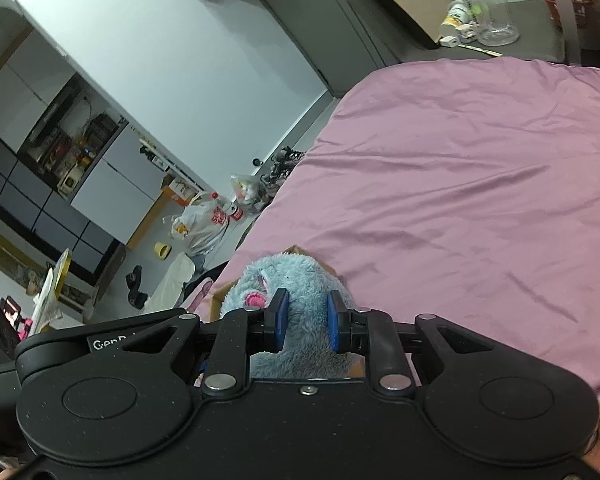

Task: Organize soft objects
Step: 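Carry the grey plush over the box and lower it inside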

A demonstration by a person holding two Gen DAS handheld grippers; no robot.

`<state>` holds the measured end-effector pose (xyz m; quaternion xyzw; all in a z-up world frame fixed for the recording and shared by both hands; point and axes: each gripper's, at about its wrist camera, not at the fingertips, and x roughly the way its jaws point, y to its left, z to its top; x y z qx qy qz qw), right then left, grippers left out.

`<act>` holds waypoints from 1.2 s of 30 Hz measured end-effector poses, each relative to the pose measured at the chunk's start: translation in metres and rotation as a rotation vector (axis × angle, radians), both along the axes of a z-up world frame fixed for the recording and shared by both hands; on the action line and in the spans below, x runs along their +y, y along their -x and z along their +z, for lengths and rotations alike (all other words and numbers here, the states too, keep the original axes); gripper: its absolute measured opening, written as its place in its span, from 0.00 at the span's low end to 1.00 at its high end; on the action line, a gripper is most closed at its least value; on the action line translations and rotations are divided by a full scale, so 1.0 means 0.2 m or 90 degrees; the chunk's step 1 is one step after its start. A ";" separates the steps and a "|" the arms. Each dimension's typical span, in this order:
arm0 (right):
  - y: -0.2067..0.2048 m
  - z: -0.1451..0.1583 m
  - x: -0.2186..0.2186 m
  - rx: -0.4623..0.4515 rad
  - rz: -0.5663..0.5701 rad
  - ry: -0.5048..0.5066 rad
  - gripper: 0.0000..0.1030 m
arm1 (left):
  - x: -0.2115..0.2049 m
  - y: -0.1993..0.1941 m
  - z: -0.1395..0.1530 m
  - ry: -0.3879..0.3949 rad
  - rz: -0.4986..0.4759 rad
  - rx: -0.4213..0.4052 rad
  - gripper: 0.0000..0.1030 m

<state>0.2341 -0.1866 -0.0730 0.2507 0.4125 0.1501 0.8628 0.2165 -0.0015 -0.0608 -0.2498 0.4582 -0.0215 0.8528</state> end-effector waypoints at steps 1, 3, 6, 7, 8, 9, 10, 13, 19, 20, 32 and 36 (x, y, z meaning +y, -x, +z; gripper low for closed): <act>0.01 0.00 0.03 0.000 0.002 0.003 0.20 | 0.02 0.01 0.00 0.003 0.002 -0.001 0.23; 0.01 0.00 0.07 0.001 0.005 0.010 0.20 | 0.08 0.02 0.00 0.009 0.009 -0.002 0.23; 0.01 0.00 0.14 0.003 0.010 0.023 0.20 | 0.14 0.04 -0.01 0.013 0.016 -0.001 0.23; 0.01 0.00 0.15 0.004 0.011 0.025 0.20 | 0.16 0.05 -0.01 0.014 0.017 -0.001 0.23; 0.02 -0.01 0.17 0.005 0.013 0.027 0.20 | 0.18 0.05 -0.02 0.016 0.018 0.000 0.23; 0.02 -0.01 0.20 0.007 0.014 0.029 0.20 | 0.20 0.06 -0.02 0.018 0.018 0.001 0.23; 0.02 -0.02 0.22 0.009 0.016 0.030 0.20 | 0.22 0.06 -0.03 0.020 0.019 0.002 0.23; 0.03 -0.03 0.28 0.009 0.021 0.041 0.20 | 0.29 0.07 -0.04 0.023 0.021 0.006 0.23; 0.03 -0.06 0.40 0.018 0.026 0.061 0.20 | 0.40 0.08 -0.09 0.031 0.027 0.014 0.23; 0.03 -0.07 0.41 0.019 0.026 0.065 0.20 | 0.42 0.08 -0.10 0.034 0.028 0.016 0.23; 0.02 -0.11 0.39 0.063 0.000 0.058 0.43 | 0.49 0.05 -0.18 0.017 0.017 0.043 0.27; 0.07 -0.10 0.33 0.070 -0.020 0.051 0.47 | 0.49 0.06 -0.18 -0.012 0.002 0.053 0.36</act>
